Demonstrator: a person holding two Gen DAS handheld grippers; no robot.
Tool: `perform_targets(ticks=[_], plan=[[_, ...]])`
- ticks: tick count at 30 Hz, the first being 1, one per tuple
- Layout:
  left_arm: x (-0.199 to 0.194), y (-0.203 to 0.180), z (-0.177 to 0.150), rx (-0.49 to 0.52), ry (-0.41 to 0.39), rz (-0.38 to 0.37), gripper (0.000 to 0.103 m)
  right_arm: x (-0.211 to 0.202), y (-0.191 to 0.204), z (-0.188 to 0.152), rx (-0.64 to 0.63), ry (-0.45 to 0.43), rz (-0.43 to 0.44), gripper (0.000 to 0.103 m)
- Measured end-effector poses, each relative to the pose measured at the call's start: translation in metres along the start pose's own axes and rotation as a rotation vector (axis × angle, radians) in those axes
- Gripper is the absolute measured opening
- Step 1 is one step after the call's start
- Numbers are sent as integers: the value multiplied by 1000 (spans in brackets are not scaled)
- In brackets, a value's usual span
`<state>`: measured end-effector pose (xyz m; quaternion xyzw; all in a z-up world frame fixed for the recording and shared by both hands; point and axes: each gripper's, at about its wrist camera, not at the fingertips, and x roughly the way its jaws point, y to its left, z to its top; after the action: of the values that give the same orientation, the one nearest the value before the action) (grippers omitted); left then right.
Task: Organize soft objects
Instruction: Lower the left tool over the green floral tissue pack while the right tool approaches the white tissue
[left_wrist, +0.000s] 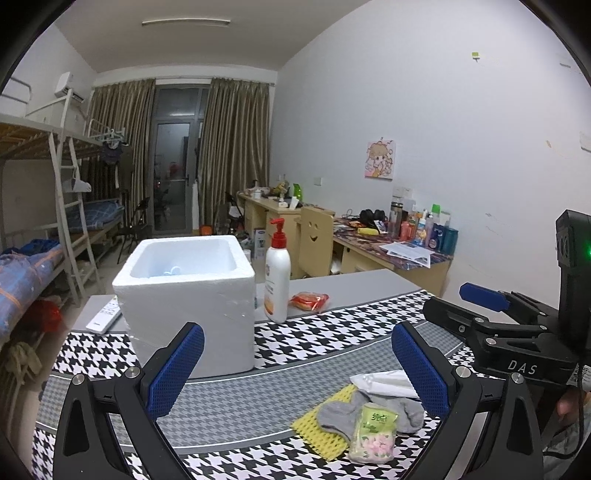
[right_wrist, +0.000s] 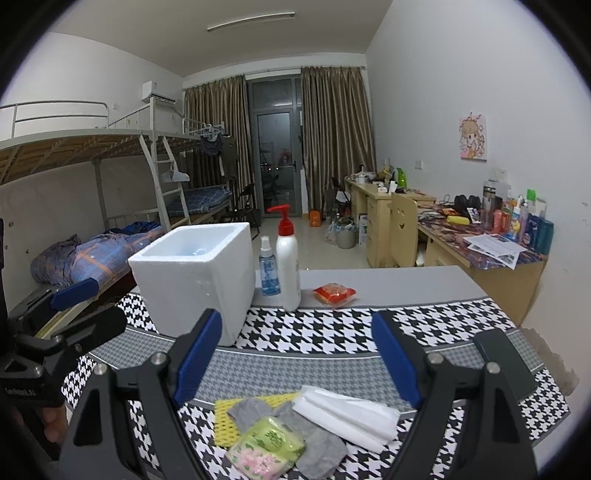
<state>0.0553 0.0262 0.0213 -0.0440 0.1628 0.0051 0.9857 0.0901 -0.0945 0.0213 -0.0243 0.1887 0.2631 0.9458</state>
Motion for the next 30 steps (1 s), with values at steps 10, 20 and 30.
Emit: perform_targets(ticks=[10, 20, 30], plan=[[9, -21, -15, 43, 47, -57, 102, -1, -18, -12, 21, 18, -41, 86], [22, -30, -30, 54, 94, -89, 102, 2, -33, -24, 32, 63, -85, 86], [34, -39, -47, 72, 154, -120, 102, 8, -41, -40, 40, 117, -73, 86]])
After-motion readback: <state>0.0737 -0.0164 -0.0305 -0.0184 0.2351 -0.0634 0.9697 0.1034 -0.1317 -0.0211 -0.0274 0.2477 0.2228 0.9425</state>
